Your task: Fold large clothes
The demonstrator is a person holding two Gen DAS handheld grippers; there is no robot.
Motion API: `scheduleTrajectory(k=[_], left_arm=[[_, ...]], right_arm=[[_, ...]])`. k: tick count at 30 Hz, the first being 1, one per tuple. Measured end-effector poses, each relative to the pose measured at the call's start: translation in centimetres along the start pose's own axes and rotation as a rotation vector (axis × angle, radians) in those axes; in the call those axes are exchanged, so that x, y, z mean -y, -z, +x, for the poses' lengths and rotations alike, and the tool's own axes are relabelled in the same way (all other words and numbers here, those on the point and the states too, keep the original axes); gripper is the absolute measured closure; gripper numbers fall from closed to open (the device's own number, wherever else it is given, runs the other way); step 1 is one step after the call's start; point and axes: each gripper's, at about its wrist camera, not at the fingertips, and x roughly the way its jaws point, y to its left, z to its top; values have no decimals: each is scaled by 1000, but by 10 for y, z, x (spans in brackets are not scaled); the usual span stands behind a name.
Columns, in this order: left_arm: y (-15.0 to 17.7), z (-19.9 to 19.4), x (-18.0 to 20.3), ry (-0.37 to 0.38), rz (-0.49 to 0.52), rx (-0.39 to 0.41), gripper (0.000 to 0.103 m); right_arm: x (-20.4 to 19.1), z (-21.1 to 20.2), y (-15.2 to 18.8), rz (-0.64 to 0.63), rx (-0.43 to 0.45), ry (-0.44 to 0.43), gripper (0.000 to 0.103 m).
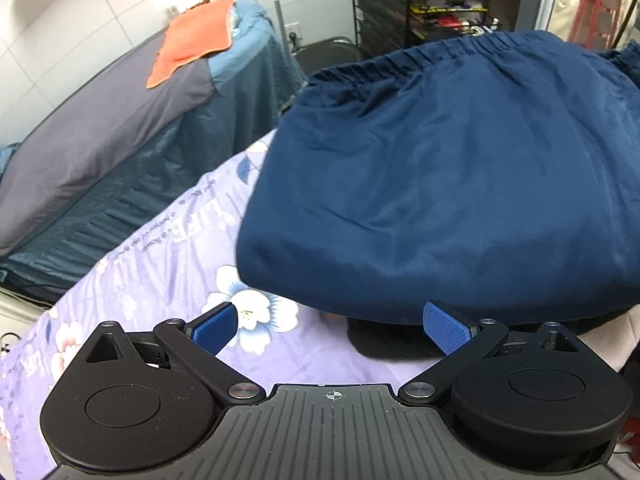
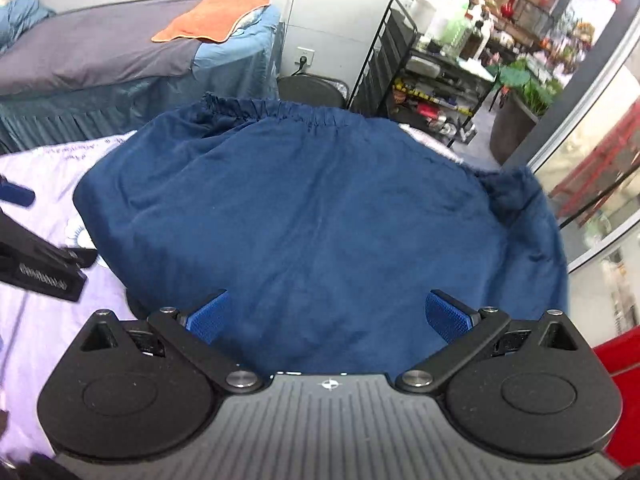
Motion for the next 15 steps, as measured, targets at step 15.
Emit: scheduleTrajectory(k=[15], left_arm=[[-7, 5, -5, 9, -17, -15, 0]], right_arm=[[23, 7, 4, 59, -29, 17, 1]])
